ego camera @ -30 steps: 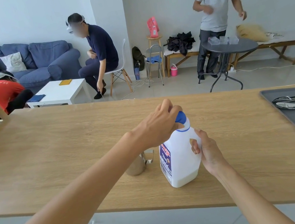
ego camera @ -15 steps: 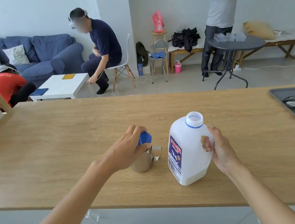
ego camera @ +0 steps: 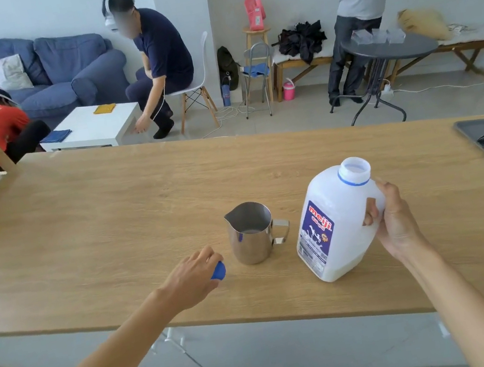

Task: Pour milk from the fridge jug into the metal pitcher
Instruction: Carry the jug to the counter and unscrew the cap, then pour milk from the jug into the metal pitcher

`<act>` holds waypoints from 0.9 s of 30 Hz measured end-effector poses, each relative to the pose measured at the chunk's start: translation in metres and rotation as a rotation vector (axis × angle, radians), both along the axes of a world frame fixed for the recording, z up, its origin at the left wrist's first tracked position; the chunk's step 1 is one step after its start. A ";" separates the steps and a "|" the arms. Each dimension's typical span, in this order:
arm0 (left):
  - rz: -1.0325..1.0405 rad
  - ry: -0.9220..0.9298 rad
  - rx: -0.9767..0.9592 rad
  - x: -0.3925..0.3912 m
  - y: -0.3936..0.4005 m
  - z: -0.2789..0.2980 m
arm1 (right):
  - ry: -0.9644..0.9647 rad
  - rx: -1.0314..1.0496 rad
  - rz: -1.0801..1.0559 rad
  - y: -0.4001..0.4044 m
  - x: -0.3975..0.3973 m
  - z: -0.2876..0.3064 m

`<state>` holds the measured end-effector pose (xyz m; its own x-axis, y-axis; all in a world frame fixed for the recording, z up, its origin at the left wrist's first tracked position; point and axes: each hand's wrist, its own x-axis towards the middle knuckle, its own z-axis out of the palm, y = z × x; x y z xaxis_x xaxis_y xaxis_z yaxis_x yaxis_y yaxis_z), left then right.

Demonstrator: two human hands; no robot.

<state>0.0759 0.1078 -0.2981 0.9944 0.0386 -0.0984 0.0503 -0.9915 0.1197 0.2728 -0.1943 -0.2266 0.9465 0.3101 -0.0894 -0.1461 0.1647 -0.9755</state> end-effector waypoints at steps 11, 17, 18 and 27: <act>0.226 -0.040 -0.192 0.012 0.006 -0.029 | -0.018 -0.107 -0.088 0.006 -0.006 0.000; 0.465 -0.068 -0.229 0.002 0.021 -0.050 | 0.032 -0.160 -0.197 0.016 -0.011 0.012; 0.471 -0.063 -0.216 -0.001 0.024 -0.056 | 0.041 -0.176 -0.217 0.018 -0.012 0.014; 0.501 -0.112 -0.148 0.000 0.028 -0.072 | -0.045 -0.386 -0.227 0.030 -0.009 0.035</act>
<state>0.0762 0.1360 -0.3696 0.8624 0.5052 -0.0327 0.4921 -0.8215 0.2881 0.2638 -0.1641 -0.1916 0.9923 0.0461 -0.1148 -0.1041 -0.1894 -0.9764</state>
